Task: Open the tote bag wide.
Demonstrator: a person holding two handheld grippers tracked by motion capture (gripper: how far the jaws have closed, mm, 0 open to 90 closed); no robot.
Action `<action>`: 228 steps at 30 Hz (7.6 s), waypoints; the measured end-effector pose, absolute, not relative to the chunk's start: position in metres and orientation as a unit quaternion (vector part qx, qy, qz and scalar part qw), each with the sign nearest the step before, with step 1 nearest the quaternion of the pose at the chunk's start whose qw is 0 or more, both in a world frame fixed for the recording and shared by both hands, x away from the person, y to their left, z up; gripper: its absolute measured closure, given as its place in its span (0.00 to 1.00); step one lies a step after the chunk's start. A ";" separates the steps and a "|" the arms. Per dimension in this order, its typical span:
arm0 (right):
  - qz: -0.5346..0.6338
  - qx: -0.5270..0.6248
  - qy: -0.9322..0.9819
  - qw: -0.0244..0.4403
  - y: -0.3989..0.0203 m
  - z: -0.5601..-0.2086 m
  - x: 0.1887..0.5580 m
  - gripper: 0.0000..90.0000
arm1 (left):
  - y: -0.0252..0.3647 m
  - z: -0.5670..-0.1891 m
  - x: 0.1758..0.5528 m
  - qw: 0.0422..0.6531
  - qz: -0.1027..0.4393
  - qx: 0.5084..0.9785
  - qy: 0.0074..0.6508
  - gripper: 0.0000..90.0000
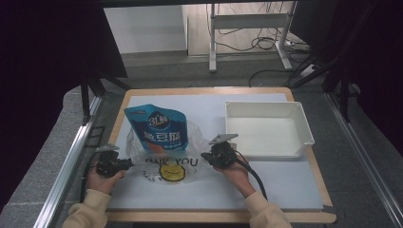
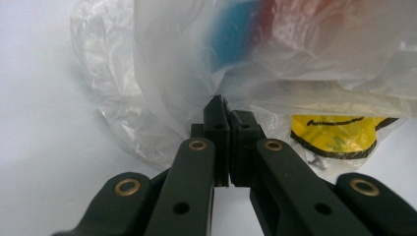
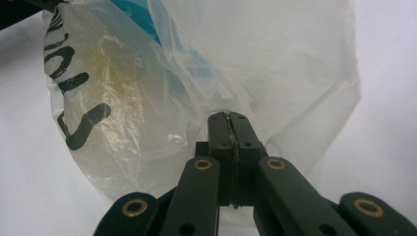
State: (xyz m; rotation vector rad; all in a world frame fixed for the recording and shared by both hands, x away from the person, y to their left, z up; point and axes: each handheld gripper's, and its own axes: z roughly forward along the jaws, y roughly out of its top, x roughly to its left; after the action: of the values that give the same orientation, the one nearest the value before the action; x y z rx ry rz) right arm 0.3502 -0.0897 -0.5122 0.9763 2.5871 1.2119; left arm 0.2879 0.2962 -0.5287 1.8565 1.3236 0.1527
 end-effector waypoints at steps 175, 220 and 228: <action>0.404 0.320 0.851 0.100 -0.112 -0.488 0.341 0.60 | 0.309 -0.535 0.293 0.371 0.065 0.747 0.548 0.95; 0.354 0.332 0.861 0.149 -0.065 -0.470 0.386 0.98 | 0.311 -0.531 0.289 0.380 0.074 0.745 0.543 0.95; 0.332 0.345 0.865 0.147 -0.058 -0.490 0.385 0.98 | 0.312 -0.533 0.290 0.377 0.072 0.746 0.544 0.95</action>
State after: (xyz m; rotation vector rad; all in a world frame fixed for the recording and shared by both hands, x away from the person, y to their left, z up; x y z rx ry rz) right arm 0.3849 -0.0583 -0.4905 0.9940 2.4899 0.9568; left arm 0.2895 0.3119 -0.5330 1.9087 1.3901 0.1842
